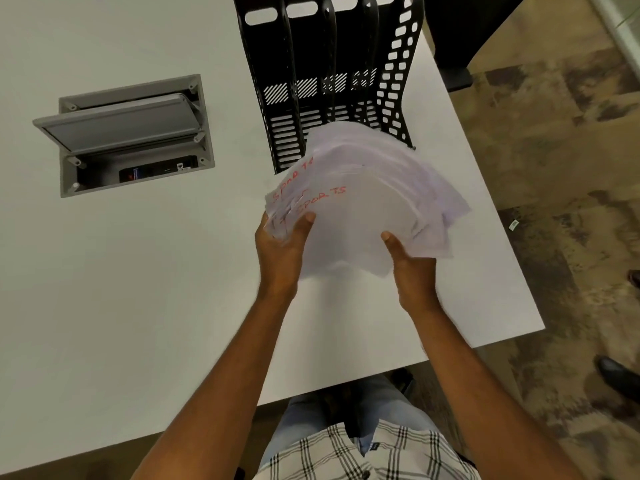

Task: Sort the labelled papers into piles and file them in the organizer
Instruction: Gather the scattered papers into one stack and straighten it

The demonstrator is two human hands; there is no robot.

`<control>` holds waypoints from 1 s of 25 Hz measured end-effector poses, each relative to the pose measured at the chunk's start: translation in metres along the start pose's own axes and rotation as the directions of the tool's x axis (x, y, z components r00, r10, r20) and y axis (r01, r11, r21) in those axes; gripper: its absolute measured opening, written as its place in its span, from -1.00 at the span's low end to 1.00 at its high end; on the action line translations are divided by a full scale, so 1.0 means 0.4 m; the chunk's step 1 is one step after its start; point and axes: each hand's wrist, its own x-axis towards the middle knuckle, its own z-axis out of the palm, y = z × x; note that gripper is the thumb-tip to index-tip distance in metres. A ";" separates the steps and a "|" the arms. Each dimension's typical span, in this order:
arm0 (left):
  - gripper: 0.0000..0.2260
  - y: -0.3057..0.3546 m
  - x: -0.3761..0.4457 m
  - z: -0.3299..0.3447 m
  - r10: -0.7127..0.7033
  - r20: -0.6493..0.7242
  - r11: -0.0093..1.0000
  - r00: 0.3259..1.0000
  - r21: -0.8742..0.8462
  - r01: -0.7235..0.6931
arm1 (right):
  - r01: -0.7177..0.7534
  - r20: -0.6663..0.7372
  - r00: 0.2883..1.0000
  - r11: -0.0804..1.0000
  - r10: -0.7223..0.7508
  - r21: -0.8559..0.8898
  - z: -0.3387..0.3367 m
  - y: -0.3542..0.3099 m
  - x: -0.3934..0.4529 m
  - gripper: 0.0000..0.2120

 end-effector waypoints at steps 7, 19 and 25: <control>-0.54 -0.083 -0.015 -0.046 -0.111 0.202 0.974 0.973 0.217 0.066 | -0.361 -0.042 0.932 0.916 0.359 -0.175 -0.046 0.104 -0.044 -0.28; -0.49 -0.133 0.002 -0.054 -0.360 0.192 0.929 0.913 0.164 0.331 | -0.303 -0.078 0.951 0.951 0.298 -0.059 -0.016 0.102 0.019 -0.68; -0.63 -0.112 0.013 -0.033 -0.318 0.061 0.945 0.946 0.102 0.311 | -0.254 -0.079 0.963 0.966 0.257 0.044 -0.003 0.066 0.031 -0.58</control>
